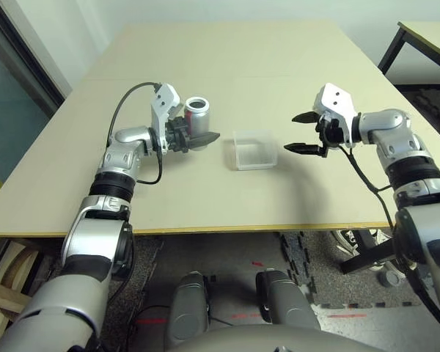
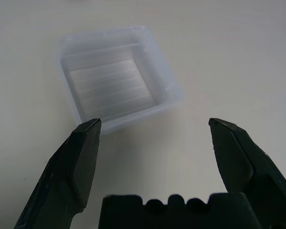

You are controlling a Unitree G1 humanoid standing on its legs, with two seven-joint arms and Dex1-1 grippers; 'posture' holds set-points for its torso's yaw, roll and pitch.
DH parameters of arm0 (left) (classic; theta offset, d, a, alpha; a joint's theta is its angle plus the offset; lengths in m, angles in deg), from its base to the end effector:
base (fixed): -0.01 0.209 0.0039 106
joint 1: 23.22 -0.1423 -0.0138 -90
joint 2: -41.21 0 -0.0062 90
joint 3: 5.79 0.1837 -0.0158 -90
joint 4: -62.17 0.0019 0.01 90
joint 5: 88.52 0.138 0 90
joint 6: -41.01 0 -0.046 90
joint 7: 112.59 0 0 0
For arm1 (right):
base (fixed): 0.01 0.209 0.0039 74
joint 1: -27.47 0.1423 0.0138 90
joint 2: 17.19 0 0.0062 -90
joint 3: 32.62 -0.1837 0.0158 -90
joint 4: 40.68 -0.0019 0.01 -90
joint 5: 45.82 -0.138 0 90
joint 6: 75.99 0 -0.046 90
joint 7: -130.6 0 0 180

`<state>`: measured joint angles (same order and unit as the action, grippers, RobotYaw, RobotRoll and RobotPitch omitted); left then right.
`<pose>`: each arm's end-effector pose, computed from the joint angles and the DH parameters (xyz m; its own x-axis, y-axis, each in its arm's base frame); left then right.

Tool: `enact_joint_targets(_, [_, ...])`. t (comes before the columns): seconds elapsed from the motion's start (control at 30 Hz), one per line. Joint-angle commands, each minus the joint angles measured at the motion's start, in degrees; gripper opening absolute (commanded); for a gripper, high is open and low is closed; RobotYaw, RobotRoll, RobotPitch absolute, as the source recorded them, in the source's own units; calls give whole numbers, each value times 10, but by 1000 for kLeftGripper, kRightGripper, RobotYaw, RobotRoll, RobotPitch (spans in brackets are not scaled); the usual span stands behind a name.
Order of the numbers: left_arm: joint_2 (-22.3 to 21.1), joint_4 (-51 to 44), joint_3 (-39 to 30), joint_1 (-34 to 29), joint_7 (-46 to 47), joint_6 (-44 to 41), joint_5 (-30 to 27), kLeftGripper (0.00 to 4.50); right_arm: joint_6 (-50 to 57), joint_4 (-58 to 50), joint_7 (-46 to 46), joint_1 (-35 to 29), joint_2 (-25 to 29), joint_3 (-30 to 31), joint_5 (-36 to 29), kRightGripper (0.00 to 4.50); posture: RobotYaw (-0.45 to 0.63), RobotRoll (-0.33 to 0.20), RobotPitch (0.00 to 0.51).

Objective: Pour the medicine from the bottle into the box.

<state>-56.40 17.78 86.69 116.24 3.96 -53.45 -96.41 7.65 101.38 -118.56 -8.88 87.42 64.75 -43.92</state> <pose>0.3463 0.2116 0.1495 0.5027 -0.8342 -0.2267 0.8644 0.4877 0.1224 0.3487 -0.2371 0.1733 0.4680 0.7633 -0.4453 -0.8779 0.3441 -0.3329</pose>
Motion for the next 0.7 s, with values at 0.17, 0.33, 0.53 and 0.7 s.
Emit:
enact_joint_targets(0.17, [2,26,62,59,34,36,84,2833,-3,-1,6,-5,-9,3,0,4500,-146,0,32])
enact_joint_targets(0.33, [2,72,149,114,110,104,204,2833,0,-8,9,-14,-13,2,-1,4500,-159,0,28])
enact_joint_targets(0.53, [10,161,320,205,276,221,428,2833,7,-12,15,-20,-19,-2,-5,4500,-166,0,22])
enact_joint_targets(0.7, [54,229,427,288,384,257,557,2833,14,-11,21,-20,-24,-6,-11,4500,-173,0,24])
